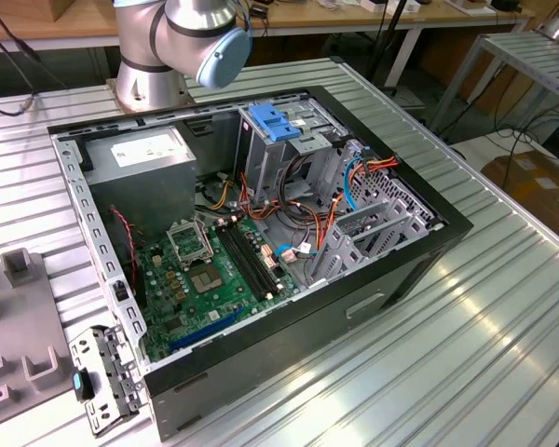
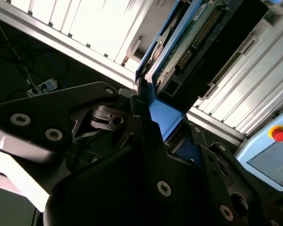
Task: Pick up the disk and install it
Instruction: 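Pick up the disk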
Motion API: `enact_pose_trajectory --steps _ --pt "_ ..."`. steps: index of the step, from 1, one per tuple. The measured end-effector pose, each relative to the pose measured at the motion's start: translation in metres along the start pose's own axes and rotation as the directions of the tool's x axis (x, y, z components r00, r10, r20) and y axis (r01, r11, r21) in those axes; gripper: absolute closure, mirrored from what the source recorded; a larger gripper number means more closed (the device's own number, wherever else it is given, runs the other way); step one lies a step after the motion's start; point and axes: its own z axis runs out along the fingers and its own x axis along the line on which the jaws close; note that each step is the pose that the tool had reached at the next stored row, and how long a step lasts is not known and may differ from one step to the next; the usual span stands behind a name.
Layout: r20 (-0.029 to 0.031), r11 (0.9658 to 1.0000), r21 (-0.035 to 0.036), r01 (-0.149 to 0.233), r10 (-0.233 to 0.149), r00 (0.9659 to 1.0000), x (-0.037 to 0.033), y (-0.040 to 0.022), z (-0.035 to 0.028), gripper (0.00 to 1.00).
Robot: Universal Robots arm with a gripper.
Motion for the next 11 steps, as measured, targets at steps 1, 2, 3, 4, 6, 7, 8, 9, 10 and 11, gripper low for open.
enact_pose_trajectory --steps 1,2,3,4,6,7,8,9,10,11 --pt "0.0001 1.0 0.0 0.0 0.0 1.0 0.0 0.0 -0.0014 0.63" --pt "0.0 1.0 0.0 0.0 0.0 1.0 0.0 0.0 -0.0023 0.63" --pt "0.0 1.0 0.0 0.0 0.0 1.0 0.0 -0.0001 -0.0032 0.63" --pt "0.0 1.0 0.0 0.0 0.0 1.0 0.0 -0.0001 -0.0044 0.63" --pt "0.0 1.0 0.0 0.0 0.0 1.0 0.0 -0.0001 -0.0066 0.63" --pt "0.0001 1.0 0.0001 0.0 0.0 1.0 0.0 -0.0001 -0.0076 0.63" --pt "0.0 1.0 -0.0001 0.0 0.0 1.0 0.0001 -0.0002 -0.0094 0.63" --pt "0.0001 1.0 -0.0001 0.0 0.0 1.0 0.0001 -0.0002 -0.0117 0.63" --pt "0.0 1.0 -0.0001 0.0 0.0 1.0 0.0001 -0.0003 -0.0136 0.63" --pt "0.0 1.0 -0.0001 0.0 0.0 1.0 0.0001 -0.0003 -0.0156 0.63"
